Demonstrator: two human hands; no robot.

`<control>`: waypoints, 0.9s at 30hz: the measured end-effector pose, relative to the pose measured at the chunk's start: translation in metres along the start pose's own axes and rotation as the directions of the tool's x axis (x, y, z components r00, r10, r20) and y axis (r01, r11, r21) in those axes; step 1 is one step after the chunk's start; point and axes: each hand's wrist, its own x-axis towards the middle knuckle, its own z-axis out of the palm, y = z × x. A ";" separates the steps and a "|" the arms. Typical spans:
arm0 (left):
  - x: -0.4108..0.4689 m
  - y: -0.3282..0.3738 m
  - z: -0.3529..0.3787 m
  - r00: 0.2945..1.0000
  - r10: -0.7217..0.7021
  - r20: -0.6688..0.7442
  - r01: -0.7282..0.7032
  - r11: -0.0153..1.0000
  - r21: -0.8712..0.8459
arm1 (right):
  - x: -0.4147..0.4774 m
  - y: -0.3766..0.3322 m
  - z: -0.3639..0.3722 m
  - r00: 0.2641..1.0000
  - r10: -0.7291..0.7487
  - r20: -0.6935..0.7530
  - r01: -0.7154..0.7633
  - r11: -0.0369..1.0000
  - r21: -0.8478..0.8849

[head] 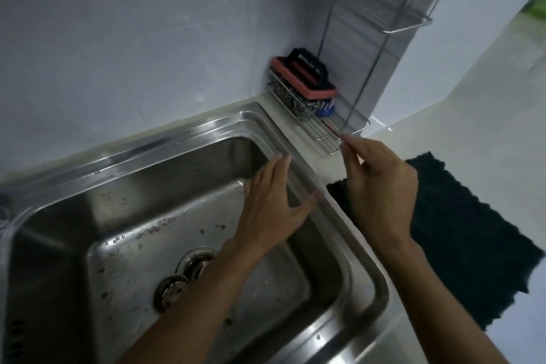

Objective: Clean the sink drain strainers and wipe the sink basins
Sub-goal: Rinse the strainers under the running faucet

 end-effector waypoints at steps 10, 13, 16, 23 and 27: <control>0.054 0.041 0.035 0.994 0.015 -0.106 -0.004 0.995 0.104 | 0.076 0.078 0.026 0.993 -0.103 0.066 0.110 0.986 -0.127; 0.055 0.035 0.034 0.991 -0.013 -0.131 0.032 0.989 0.145 | 0.076 0.088 0.034 0.990 -0.116 0.078 0.125 0.986 -0.112; 0.052 0.031 0.035 0.991 -0.046 -0.129 0.064 0.987 0.144 | 0.075 0.092 0.039 0.989 -0.127 0.074 0.134 0.986 -0.097; 0.046 0.027 0.037 0.992 -0.079 -0.102 0.095 0.983 0.159 | 0.068 0.095 0.040 0.989 -0.145 0.022 0.147 0.984 -0.098; 0.043 0.022 0.037 0.989 -0.072 -0.125 0.094 0.979 0.179 | 0.067 0.097 0.046 0.989 -0.137 0.048 0.141 0.986 -0.092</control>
